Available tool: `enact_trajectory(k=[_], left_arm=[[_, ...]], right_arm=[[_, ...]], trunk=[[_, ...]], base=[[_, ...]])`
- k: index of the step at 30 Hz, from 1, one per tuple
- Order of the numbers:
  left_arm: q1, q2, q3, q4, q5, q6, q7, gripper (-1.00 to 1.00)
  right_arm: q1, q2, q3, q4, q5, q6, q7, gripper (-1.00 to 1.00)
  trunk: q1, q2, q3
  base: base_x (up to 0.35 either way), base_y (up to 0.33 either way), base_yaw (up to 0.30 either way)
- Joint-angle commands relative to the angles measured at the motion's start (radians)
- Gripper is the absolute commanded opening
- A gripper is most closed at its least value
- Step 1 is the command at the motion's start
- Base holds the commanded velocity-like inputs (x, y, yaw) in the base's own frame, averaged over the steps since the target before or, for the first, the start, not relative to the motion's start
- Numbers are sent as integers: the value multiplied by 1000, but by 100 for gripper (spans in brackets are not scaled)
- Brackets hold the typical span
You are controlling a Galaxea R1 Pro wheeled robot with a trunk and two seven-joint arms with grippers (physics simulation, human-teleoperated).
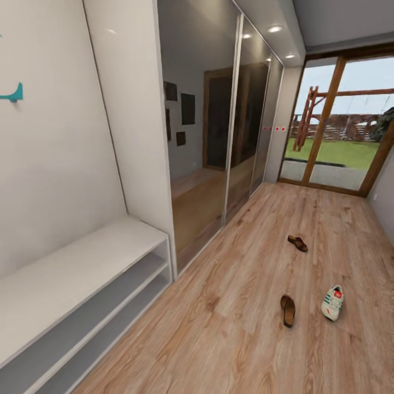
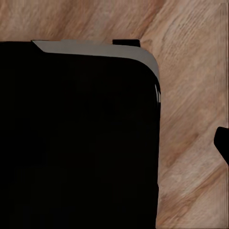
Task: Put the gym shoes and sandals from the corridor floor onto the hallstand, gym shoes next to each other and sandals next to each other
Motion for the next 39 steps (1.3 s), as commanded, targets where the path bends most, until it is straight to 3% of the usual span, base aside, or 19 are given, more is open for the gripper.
enact_trajectory(k=[1,16,31,39], left_arm=[[0,0,-1,-1,0,1,0,100],[0,0,2,-1,1,1,0,100],[0,0,3,0,1,1,0,100],[0,0,4,0,2,1,0,100]], right_arm=[[0,-1,2,0,1,-3,0,100],[0,3,-2,-2,-1,-11,0,100],[0,3,-3,-2,-1,-11,0,100],[0,3,-3,-2,-1,-11,0,100]], trunk=[[0,0,-1],[0,0,-3],[0,0,-25],[0,0,-38]], base=[[168,-267,-4],[171,-262,-1],[227,-210,0],[235,-55,-11]])
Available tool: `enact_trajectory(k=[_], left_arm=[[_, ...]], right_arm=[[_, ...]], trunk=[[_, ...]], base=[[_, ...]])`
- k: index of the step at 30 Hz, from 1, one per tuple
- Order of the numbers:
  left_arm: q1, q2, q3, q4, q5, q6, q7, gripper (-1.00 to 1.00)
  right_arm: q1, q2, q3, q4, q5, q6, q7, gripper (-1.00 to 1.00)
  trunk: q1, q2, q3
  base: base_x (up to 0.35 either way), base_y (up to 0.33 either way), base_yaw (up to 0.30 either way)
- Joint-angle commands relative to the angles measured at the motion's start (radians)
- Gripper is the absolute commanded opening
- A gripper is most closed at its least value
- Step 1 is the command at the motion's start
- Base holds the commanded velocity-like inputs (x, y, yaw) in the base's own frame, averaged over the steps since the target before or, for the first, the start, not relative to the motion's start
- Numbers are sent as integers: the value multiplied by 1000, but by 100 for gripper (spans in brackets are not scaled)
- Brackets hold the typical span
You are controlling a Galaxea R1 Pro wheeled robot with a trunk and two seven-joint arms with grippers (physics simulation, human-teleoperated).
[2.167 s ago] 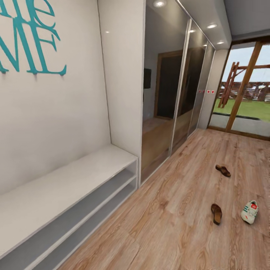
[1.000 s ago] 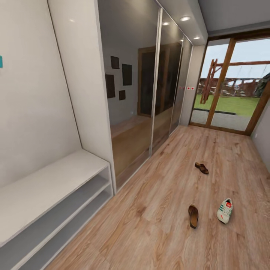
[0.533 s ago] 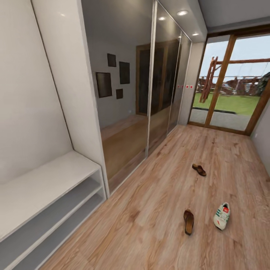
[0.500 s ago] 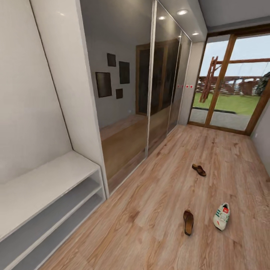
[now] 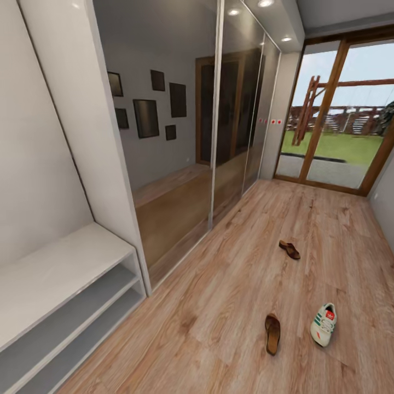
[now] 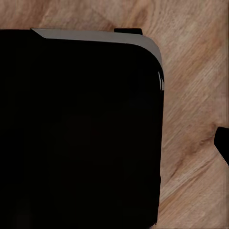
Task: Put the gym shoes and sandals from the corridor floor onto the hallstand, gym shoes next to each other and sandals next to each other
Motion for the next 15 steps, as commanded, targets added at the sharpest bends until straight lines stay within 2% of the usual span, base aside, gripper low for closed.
enact_trajectory(k=[1,15], left_arm=[[0,0,0,-1,0,1,0,100],[0,0,0,-1,0,1,0,100]], right_arm=[[0,0,-1,0,0,-2,0,100],[0,0,-1,0,0,-2,0,100]], trunk=[[0,0,-2],[0,0,-25]], base=[[235,-10,-49],[234,-2,-72]])
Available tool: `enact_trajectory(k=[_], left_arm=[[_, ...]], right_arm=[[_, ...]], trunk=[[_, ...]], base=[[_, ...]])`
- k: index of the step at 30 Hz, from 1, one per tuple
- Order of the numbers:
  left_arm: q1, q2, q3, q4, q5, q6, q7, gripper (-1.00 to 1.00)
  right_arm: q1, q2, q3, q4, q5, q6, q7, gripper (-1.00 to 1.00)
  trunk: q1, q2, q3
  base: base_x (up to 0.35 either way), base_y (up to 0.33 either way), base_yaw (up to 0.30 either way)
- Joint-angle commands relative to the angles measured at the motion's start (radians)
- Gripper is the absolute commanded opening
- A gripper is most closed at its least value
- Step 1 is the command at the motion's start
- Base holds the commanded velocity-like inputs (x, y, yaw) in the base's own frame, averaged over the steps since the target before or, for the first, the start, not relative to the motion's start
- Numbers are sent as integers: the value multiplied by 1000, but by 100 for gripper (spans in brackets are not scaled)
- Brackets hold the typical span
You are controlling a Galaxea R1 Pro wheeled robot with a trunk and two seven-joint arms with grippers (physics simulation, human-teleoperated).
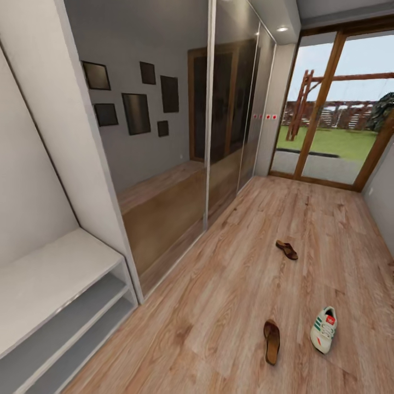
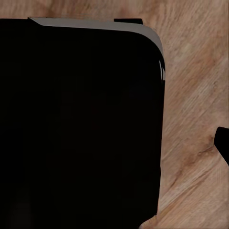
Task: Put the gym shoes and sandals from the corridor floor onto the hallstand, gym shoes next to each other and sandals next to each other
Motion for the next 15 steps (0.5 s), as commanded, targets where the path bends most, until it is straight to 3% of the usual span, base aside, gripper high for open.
enact_trajectory(k=[1,7,15], left_arm=[[0,0,0,-1,0,1,0,100],[0,0,0,-1,0,1,0,100],[0,0,0,-1,0,1,0,100]], right_arm=[[0,0,-1,0,0,-2,0,100],[0,0,-1,0,0,-2,0,100],[0,0,-1,0,0,-2,0,100]], trunk=[[0,0,-2],[0,0,-12],[0,0,-17]], base=[[230,5,-101],[227,52,-125],[128,8,-57]])
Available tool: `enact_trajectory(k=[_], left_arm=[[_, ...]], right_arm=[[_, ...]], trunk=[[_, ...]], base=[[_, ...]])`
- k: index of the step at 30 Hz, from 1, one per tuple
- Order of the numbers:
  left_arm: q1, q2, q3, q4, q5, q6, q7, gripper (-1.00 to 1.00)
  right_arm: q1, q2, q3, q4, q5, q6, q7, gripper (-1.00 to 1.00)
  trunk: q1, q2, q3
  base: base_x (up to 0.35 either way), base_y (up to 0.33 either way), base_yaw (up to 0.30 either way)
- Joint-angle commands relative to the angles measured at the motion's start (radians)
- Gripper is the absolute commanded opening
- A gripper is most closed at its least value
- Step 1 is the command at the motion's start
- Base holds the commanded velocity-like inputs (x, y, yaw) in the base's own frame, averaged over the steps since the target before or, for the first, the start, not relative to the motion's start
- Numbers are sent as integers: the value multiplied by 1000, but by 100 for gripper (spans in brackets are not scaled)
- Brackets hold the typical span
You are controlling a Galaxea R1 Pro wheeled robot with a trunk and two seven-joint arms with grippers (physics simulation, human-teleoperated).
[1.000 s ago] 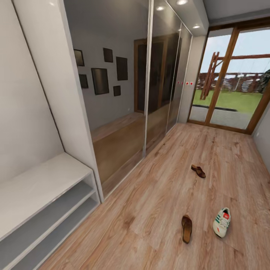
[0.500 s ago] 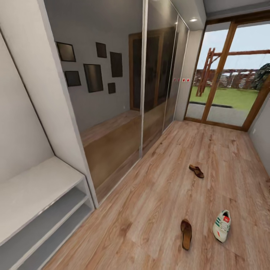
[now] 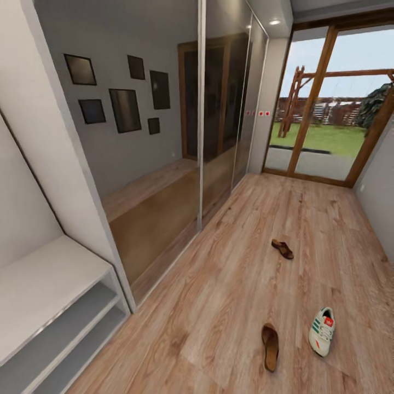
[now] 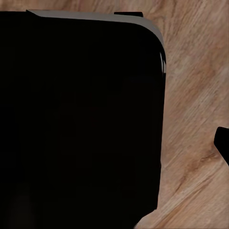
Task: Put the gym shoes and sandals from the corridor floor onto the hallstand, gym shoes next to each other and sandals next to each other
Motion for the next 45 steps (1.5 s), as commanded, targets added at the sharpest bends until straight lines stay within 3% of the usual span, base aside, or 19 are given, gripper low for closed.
enact_trajectory(k=[1,45], left_arm=[[0,0,0,-1,0,1,0,100],[0,0,0,-1,-1,1,0,100]], right_arm=[[0,0,-1,0,0,-2,0,100],[0,0,-1,0,0,-2,0,100]], trunk=[[0,0,-2],[0,0,-66]], base=[[161,1,-115],[247,-7,-145]])
